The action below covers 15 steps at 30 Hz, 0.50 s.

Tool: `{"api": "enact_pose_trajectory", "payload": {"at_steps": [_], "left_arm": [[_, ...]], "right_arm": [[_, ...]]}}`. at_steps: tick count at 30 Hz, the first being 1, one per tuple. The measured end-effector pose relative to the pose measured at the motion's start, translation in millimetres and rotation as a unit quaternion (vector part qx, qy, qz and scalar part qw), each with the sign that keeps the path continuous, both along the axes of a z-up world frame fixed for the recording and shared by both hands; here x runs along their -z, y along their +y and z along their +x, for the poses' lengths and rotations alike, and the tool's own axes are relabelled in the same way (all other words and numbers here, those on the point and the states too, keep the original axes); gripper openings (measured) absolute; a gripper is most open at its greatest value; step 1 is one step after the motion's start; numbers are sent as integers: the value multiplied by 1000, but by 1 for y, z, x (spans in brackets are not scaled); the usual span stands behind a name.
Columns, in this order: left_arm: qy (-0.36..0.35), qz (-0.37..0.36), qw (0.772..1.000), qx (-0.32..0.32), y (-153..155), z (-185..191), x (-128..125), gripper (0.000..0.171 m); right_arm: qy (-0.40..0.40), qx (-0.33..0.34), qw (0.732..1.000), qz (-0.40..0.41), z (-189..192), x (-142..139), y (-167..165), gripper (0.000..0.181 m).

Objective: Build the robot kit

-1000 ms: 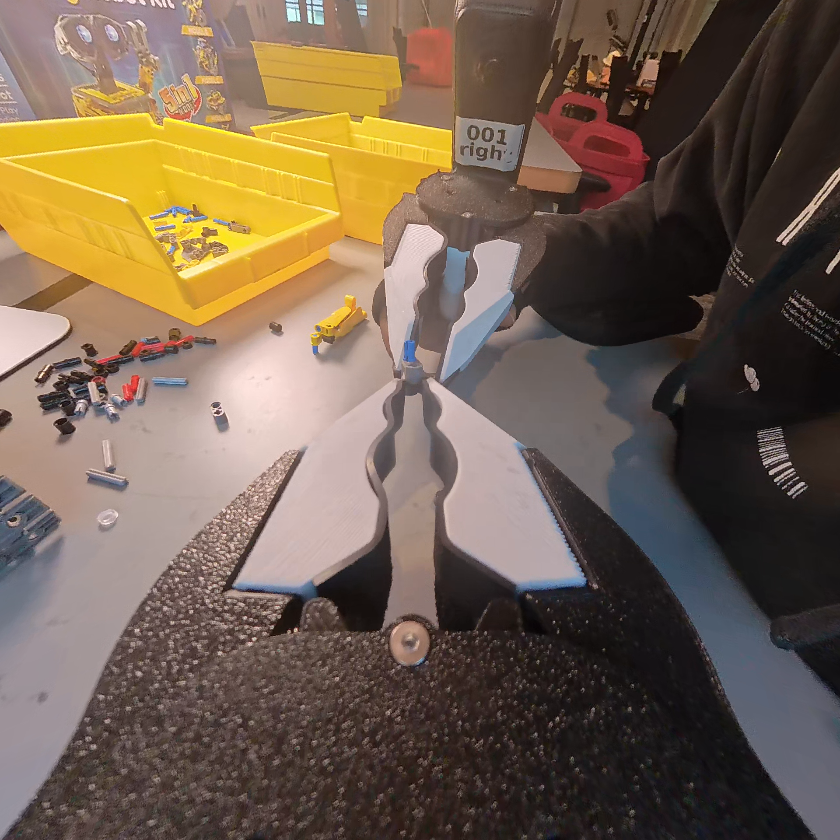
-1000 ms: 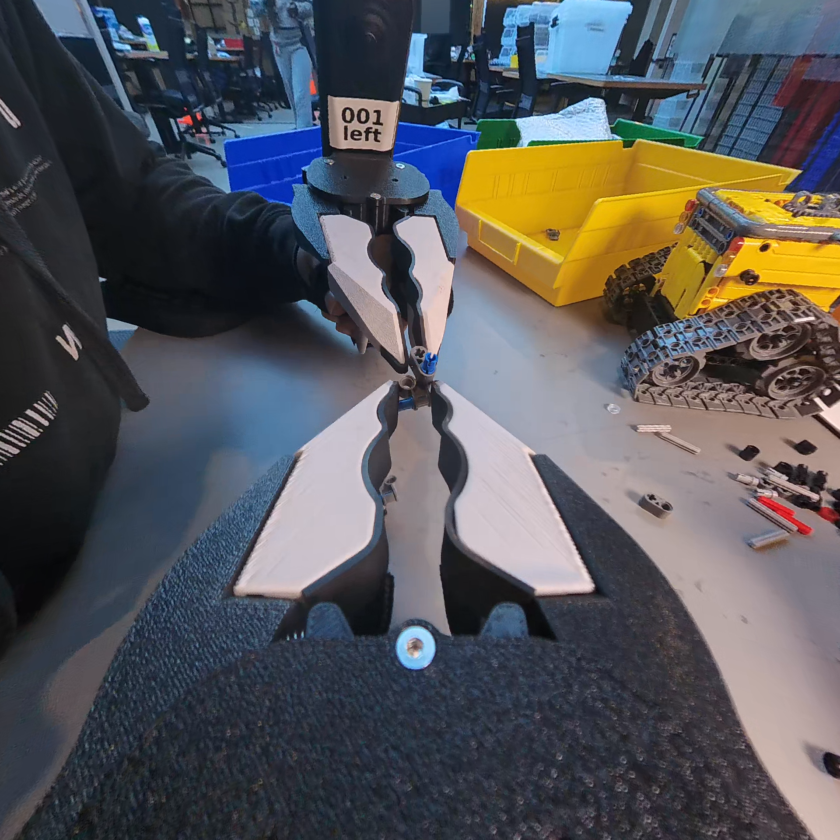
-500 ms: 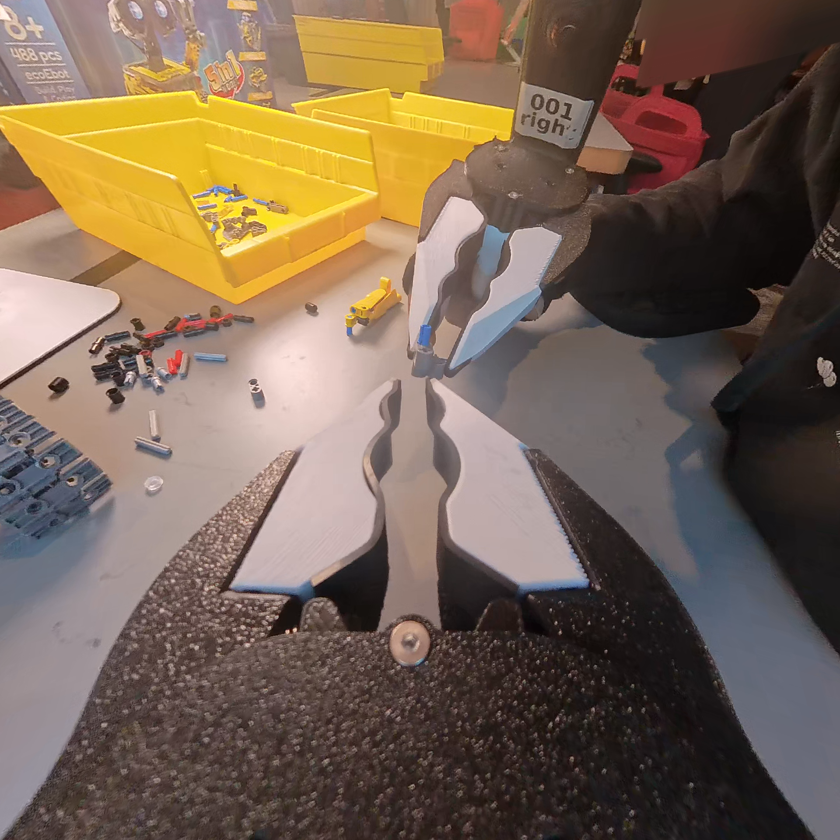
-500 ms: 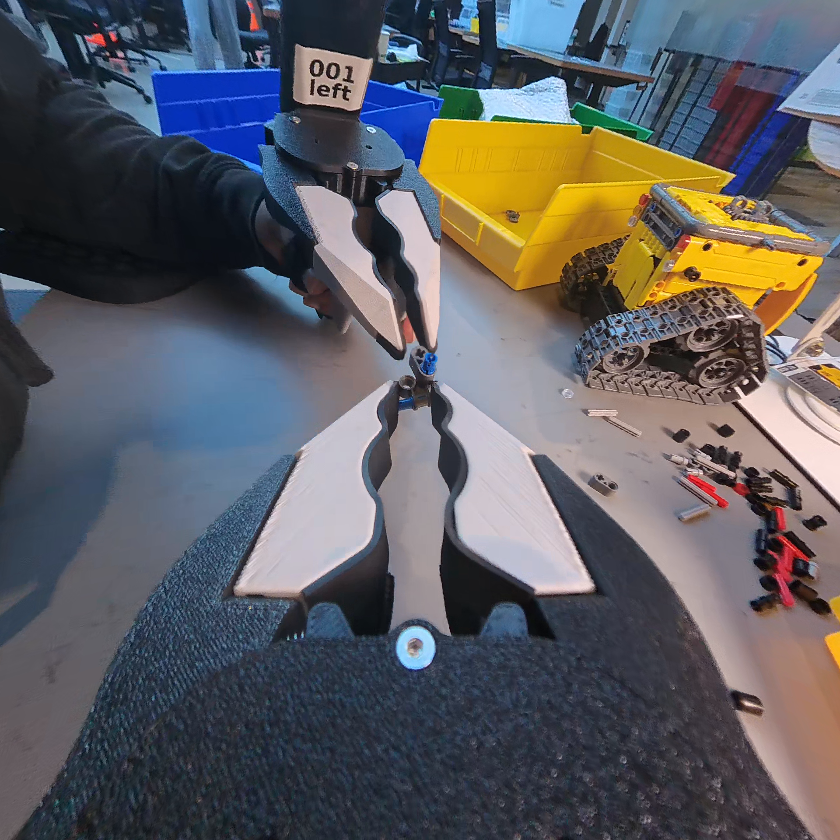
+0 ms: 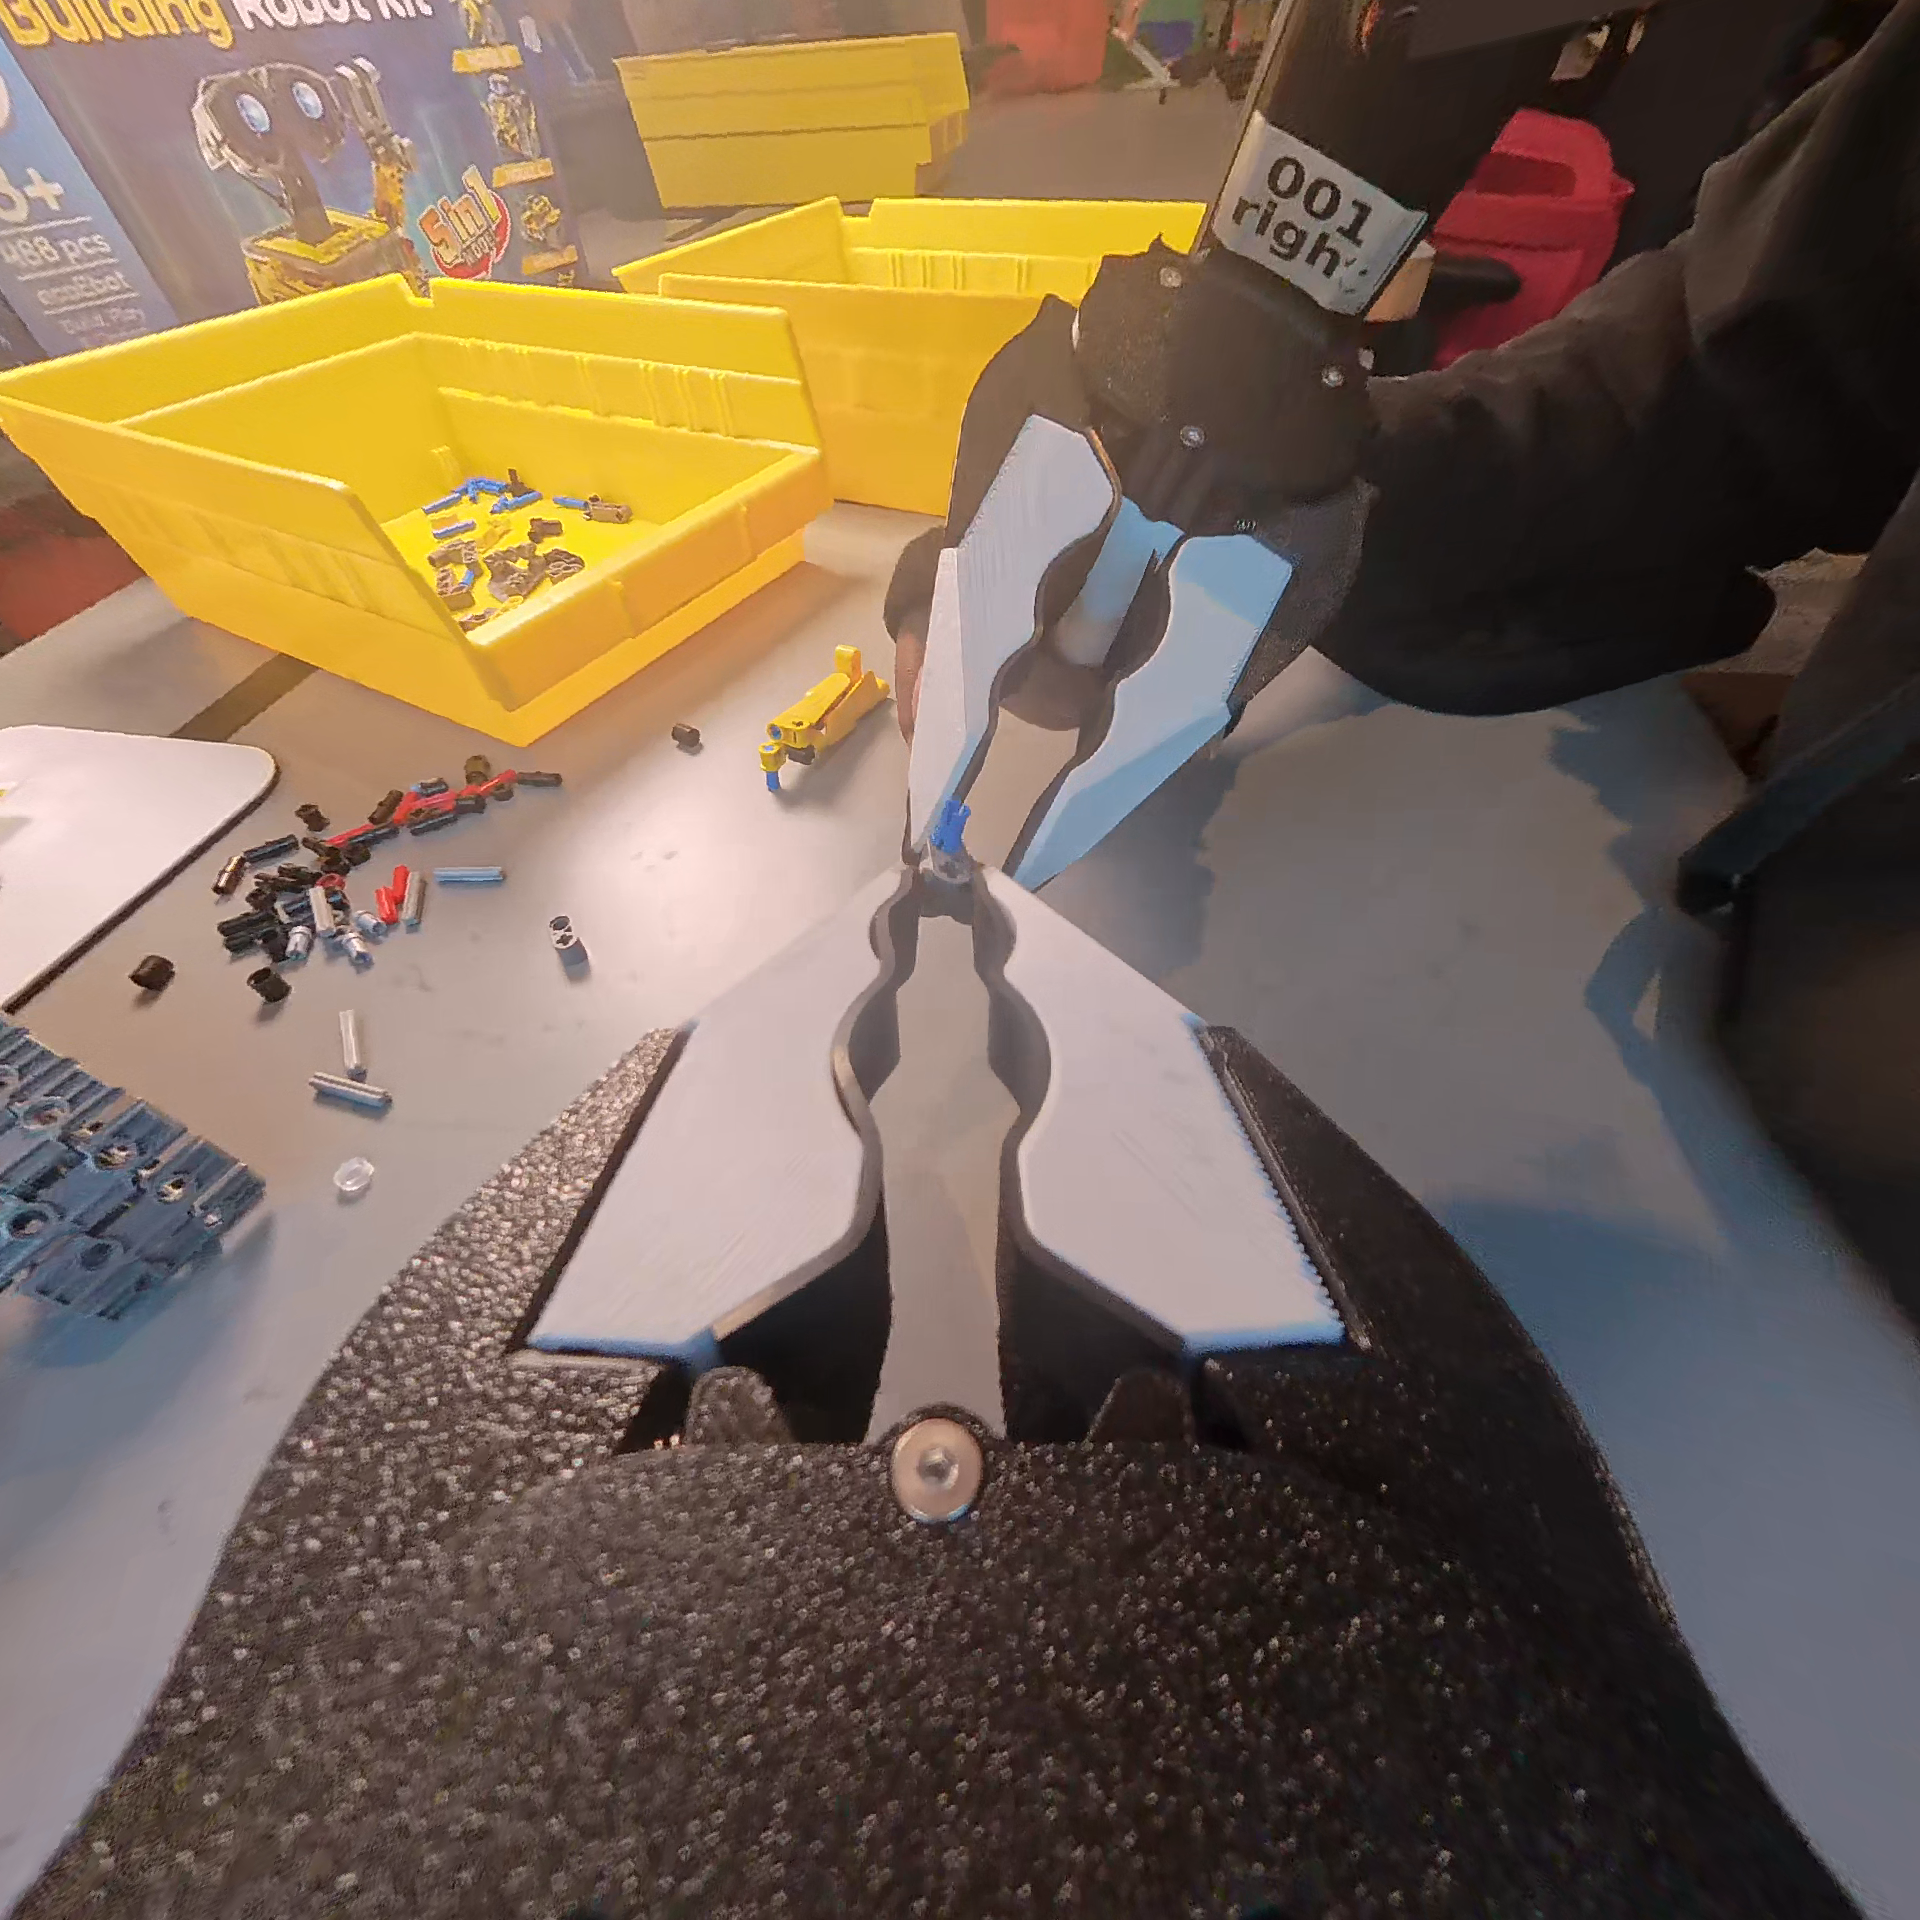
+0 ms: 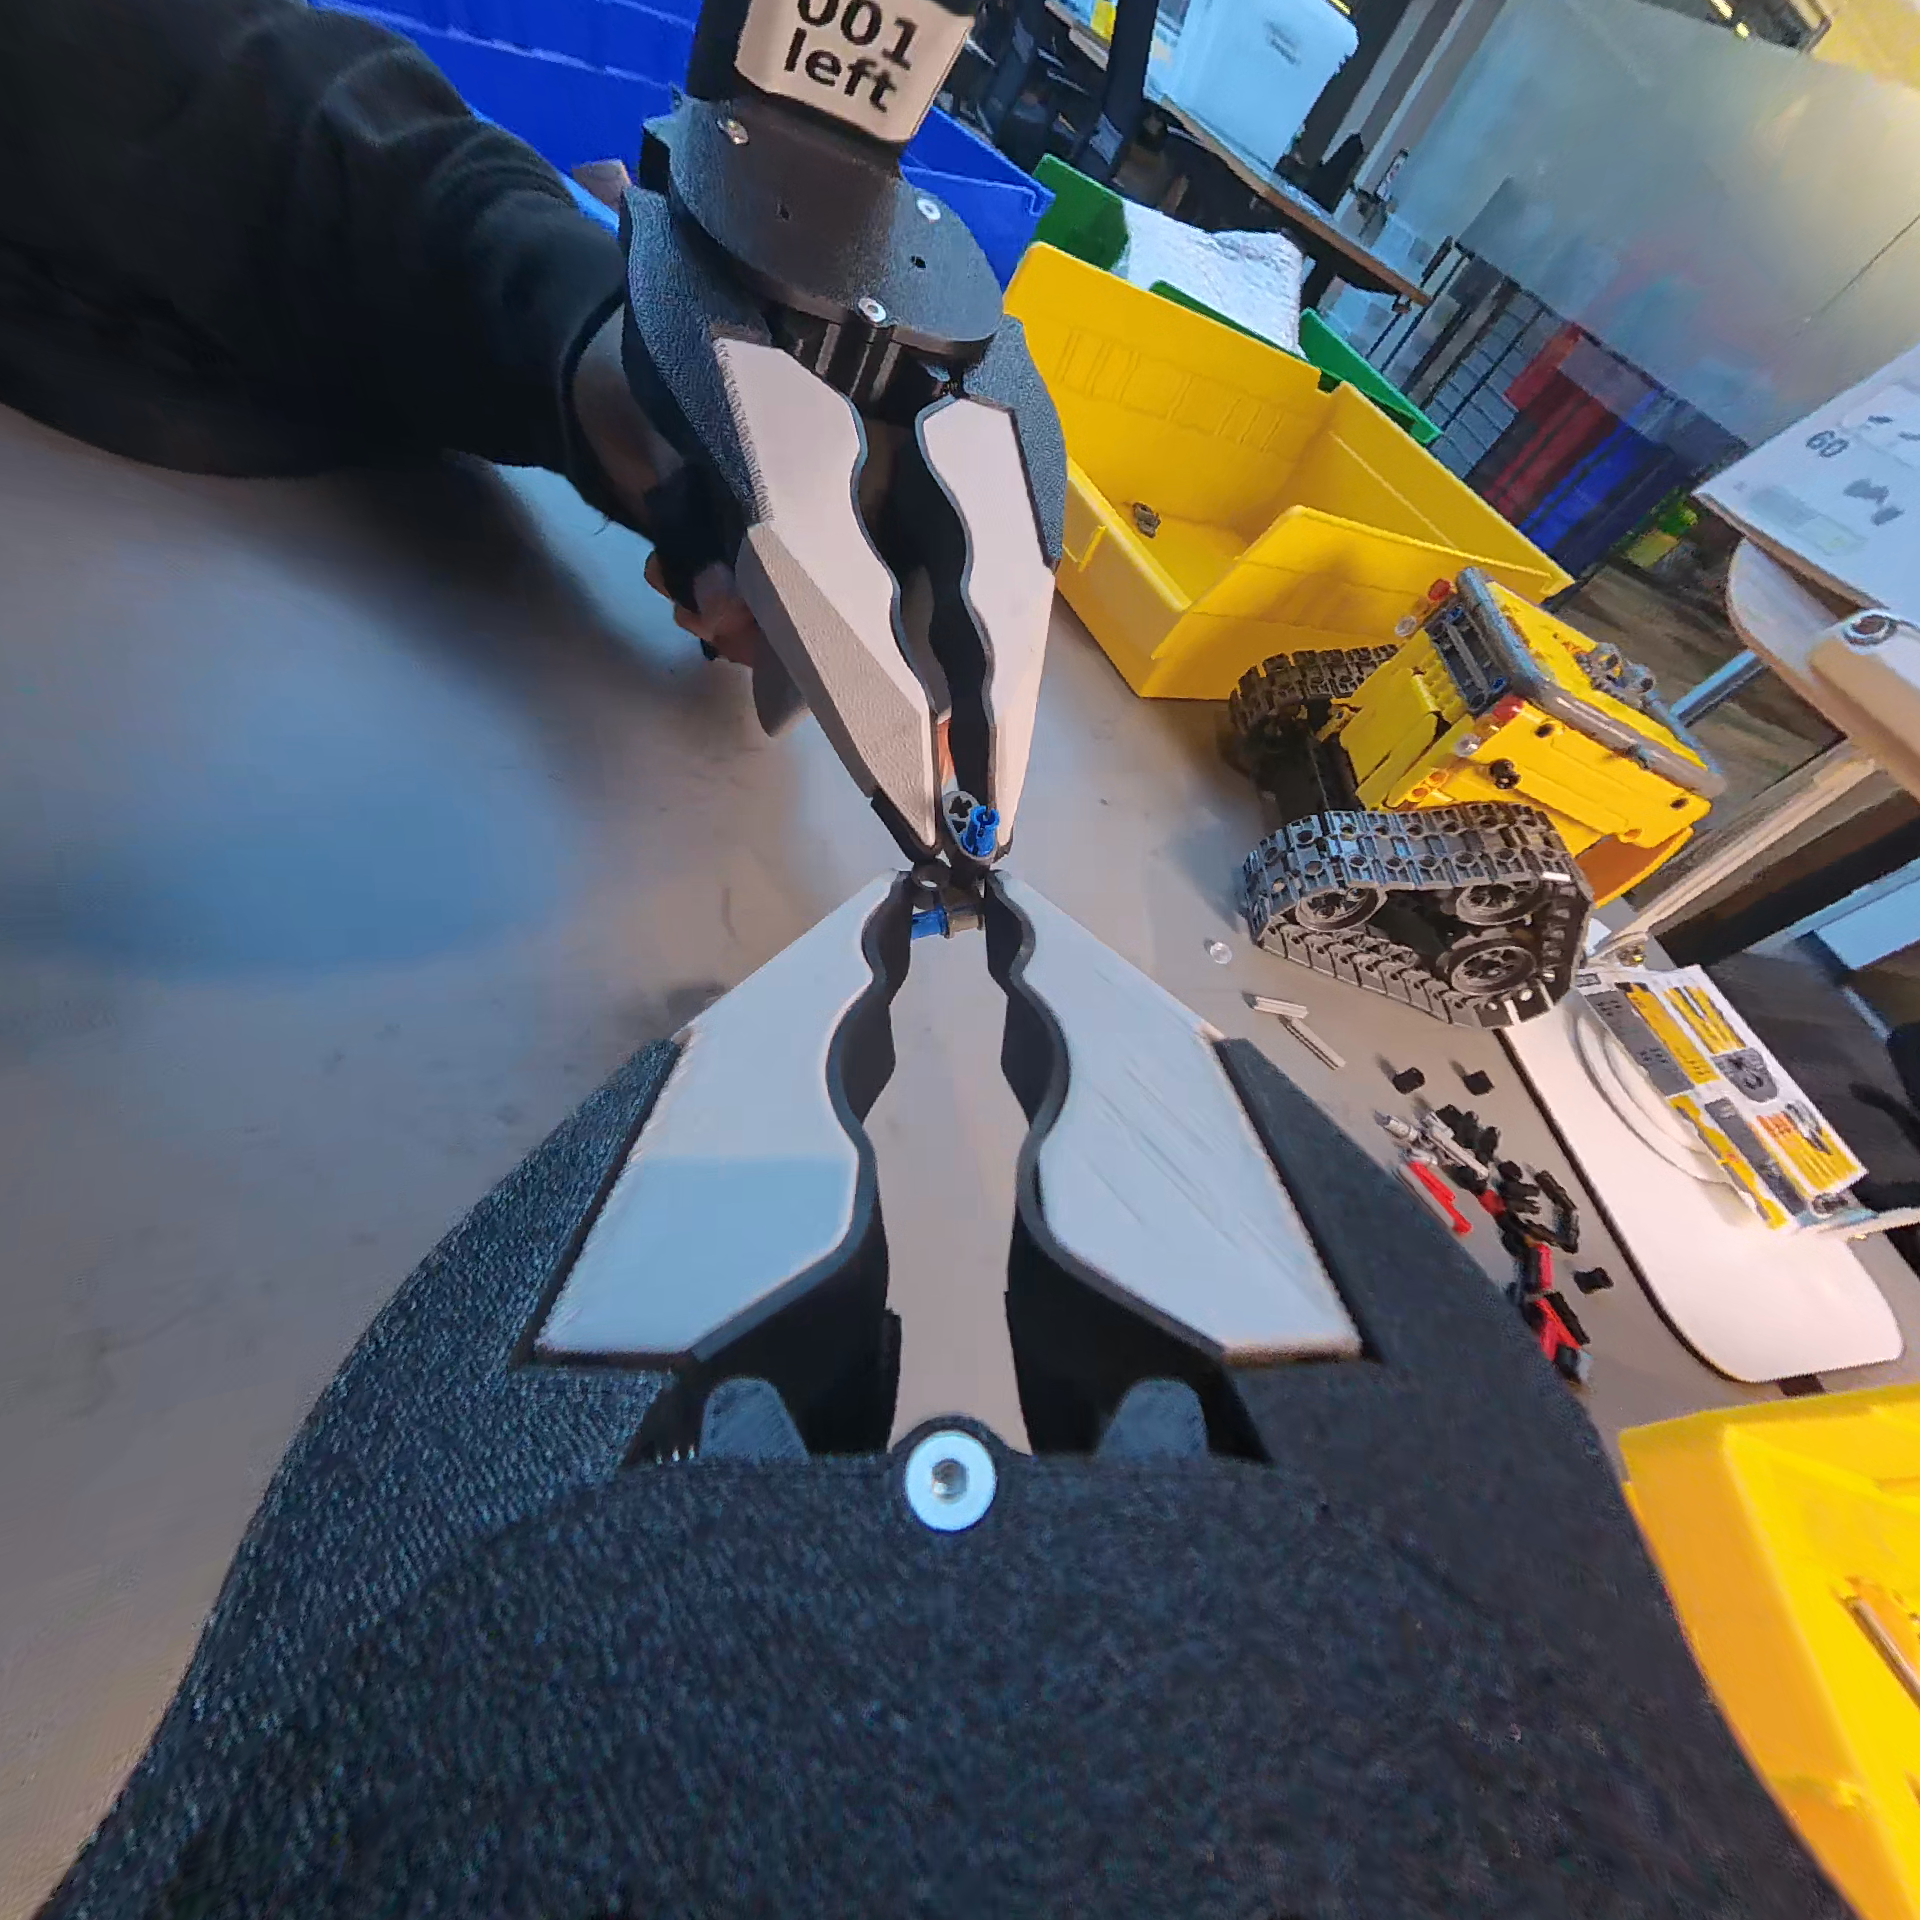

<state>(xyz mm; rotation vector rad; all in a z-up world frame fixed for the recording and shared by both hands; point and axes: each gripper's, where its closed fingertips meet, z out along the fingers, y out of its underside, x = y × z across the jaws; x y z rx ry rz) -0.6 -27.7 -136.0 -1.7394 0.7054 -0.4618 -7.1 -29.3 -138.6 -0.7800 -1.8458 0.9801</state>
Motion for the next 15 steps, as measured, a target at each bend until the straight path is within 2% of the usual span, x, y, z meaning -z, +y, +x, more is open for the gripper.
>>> {"api": "enact_pose_trajectory", "payload": {"at_steps": [10,15], "left_arm": [[18,11,1000,17,-5,3,-3,8],[19,33,999,-7,0,0,-9,8]], "right_arm": [[6,-17,1000,-2,3,-4,-5,14],[15,9,999,-27,0,-11,3,19]]}}
